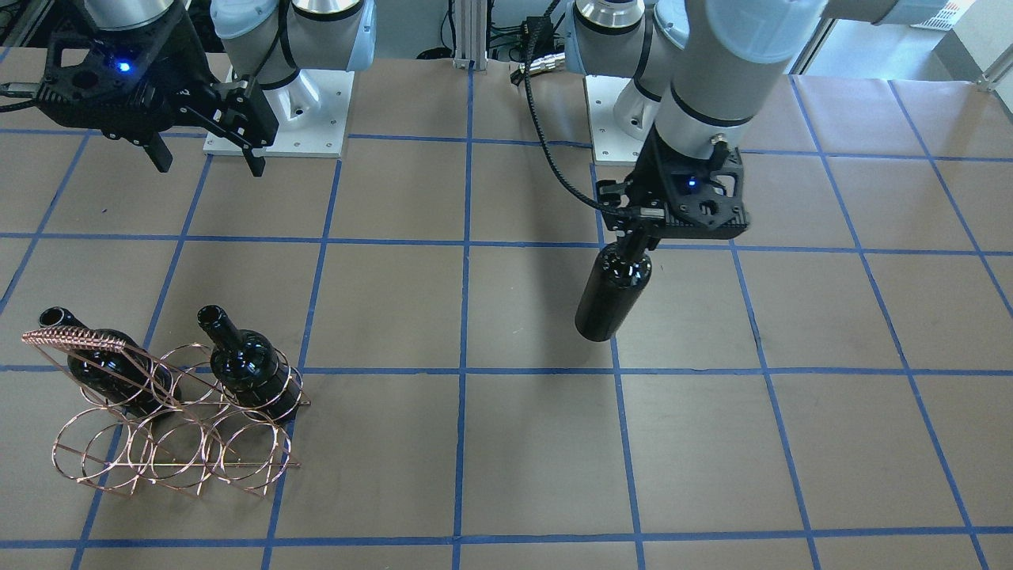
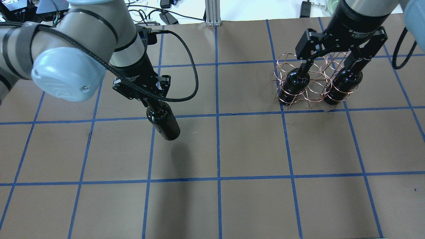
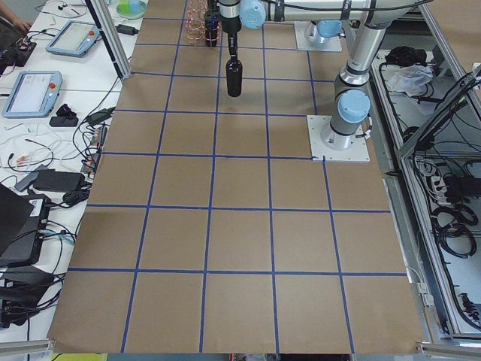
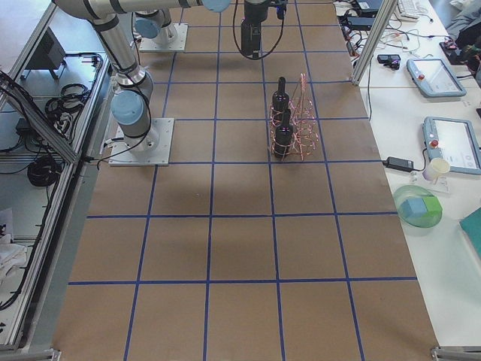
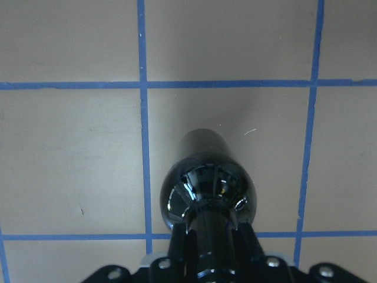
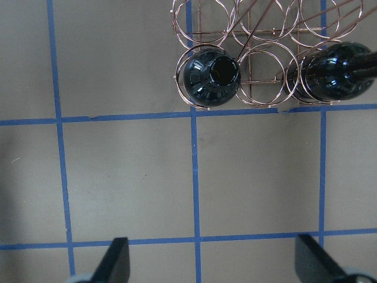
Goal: Place wine into wine basket
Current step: 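Lift the bottle with the left gripper and carry it toward table center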
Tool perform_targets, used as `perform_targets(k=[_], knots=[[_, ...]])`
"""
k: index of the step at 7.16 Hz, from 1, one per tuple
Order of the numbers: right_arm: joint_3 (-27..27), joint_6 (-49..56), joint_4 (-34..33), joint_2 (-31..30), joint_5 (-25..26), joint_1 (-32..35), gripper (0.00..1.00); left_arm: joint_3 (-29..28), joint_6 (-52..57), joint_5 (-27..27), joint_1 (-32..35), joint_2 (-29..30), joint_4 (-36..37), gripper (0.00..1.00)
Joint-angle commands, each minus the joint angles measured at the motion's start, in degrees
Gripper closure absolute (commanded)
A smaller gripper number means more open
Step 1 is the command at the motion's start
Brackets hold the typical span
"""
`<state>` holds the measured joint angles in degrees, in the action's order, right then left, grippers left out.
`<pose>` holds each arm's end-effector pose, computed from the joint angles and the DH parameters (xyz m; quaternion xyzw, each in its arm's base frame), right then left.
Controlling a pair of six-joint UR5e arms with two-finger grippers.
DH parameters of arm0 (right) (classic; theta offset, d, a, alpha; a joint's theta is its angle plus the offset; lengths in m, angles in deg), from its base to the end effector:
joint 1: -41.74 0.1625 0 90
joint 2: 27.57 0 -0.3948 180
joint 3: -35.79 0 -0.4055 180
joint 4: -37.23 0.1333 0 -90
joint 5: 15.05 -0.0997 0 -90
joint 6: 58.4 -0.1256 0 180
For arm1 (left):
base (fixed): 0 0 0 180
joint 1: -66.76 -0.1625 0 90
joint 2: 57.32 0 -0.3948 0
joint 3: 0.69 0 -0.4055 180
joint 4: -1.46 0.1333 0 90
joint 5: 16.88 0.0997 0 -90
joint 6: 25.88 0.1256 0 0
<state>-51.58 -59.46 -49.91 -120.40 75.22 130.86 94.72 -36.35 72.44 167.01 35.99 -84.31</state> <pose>0.1252 -0.4914 0.4745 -0.0170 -0.9996 0.0227 0.0023 -0.2240 -0.4810 0.3622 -0.0022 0.9992 0.0396 0.0012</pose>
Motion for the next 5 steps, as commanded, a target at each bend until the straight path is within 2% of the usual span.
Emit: perform_targets(k=[1,4,5], knots=[[0.0,0.0,-0.1,-0.1,0.0,0.0,0.0,2.0,-2.8,0.0,2.5,0.1,-0.1,1.0],[-0.1,0.0,-0.1,-0.1,0.0,0.0,0.0,4.2,-2.8,-0.2,3.9,0.1,0.3,1.0],[0.0,0.0,-0.1,-0.1,0.0,0.0,0.0,4.2,-2.8,-2.6,3.9,0.1,0.1,1.0]])
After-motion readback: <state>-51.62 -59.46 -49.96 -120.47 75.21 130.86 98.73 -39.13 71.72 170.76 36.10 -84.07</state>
